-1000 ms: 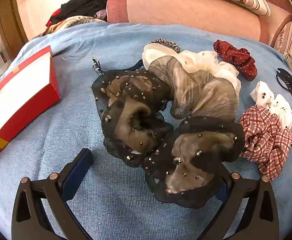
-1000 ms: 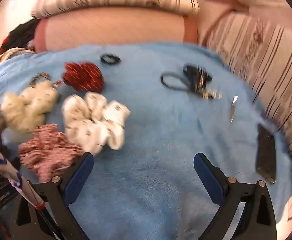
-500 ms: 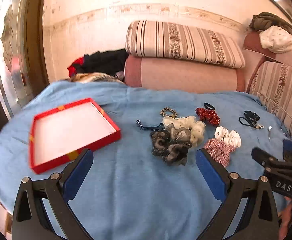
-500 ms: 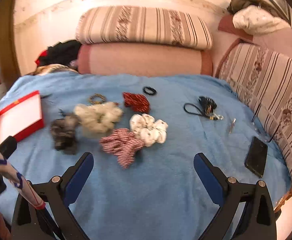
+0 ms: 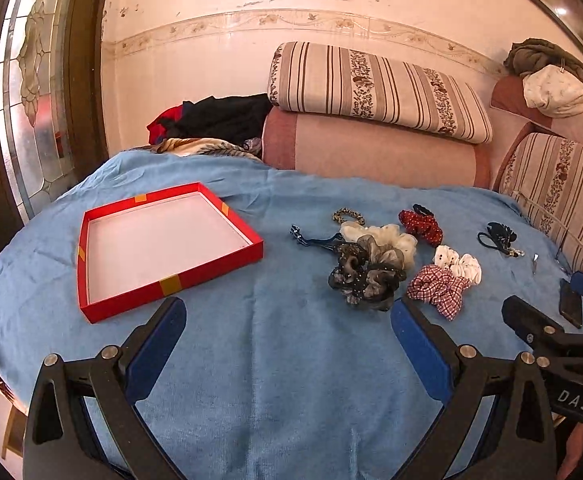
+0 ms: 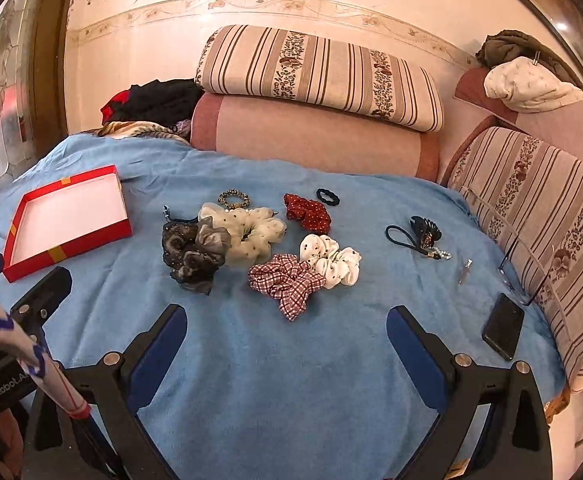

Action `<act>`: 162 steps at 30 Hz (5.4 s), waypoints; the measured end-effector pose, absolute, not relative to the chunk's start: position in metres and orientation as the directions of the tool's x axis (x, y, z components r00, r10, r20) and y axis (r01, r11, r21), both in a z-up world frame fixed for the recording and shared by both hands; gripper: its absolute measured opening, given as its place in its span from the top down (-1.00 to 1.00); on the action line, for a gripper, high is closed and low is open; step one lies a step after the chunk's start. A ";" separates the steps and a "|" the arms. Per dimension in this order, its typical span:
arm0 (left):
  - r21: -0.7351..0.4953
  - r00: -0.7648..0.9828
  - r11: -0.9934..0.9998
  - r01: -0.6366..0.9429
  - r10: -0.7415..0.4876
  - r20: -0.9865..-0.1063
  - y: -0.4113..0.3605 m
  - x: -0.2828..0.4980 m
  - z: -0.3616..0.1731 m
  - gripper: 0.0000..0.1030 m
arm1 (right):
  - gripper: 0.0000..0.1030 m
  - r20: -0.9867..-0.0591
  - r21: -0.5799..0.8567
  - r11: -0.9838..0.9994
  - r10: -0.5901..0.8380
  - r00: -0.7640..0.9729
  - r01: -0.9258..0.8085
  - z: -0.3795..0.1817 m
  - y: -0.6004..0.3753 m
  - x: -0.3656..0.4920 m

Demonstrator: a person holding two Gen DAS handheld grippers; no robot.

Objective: Organize jewelry
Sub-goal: 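Move both tools toward the scrunchies on the blue bedspread, then grasp the black sheer scrunchie with the left tool while the right tool grasps the red plaid scrunchie, then carry both held scrunchies over to the red-rimmed white box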

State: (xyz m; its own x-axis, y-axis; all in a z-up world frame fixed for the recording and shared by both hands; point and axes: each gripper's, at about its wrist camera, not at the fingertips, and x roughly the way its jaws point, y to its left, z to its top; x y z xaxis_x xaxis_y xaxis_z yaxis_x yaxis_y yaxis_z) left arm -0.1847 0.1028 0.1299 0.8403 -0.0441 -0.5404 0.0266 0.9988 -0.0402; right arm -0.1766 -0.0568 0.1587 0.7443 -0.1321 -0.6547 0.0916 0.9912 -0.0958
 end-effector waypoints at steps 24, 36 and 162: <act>-0.008 0.814 0.996 0.088 -0.077 -0.576 0.068 -0.181 0.129 -0.98 | -0.97 -0.693 -0.060 0.993 -0.118 0.711 0.106 0.141 -0.082 -0.168; -0.129 0.651 0.978 0.161 -0.204 -0.731 0.055 -0.085 0.106 -0.98 | -0.54 -0.775 0.179 0.962 0.010 0.632 0.205 0.126 -0.169 -0.107; -0.167 0.626 0.853 -0.495 0.217 -0.749 0.384 0.064 0.066 0.47 | 0.85 -0.709 0.274 0.856 0.488 0.509 -0.439 0.080 0.218 0.153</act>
State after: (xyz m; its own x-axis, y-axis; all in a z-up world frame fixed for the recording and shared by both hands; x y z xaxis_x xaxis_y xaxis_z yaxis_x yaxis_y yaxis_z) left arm 0.0636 0.3841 0.0656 0.6255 0.2167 -0.7495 -0.4951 0.8527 -0.1667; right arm 0.1532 0.2181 0.0799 0.5085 0.4880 -0.7094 -0.4394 0.8556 0.2736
